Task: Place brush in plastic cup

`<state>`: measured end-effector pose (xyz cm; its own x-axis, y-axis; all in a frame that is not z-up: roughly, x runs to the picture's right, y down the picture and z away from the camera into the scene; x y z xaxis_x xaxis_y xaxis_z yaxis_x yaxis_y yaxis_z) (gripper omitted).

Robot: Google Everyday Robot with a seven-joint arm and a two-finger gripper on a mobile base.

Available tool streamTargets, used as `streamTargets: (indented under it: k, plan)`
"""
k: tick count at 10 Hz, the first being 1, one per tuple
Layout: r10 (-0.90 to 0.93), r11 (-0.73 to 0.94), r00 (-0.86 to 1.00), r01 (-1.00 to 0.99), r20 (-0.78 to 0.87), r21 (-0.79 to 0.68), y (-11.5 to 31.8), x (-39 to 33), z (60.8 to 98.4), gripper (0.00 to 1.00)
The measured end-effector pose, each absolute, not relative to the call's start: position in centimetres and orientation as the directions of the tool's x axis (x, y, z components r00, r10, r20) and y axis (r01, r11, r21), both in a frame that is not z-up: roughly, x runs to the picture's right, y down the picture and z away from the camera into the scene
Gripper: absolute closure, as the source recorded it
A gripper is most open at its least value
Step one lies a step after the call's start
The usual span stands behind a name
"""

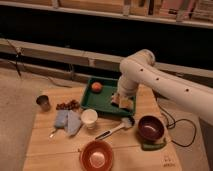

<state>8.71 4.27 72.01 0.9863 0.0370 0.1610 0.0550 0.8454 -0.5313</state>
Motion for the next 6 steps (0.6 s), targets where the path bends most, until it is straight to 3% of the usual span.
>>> streamTargets:
  k: [6]
  plan:
    - [-0.006, 0.826, 0.981, 0.115, 0.195, -0.552, 2.6, 7.0, 73.0, 1.0]
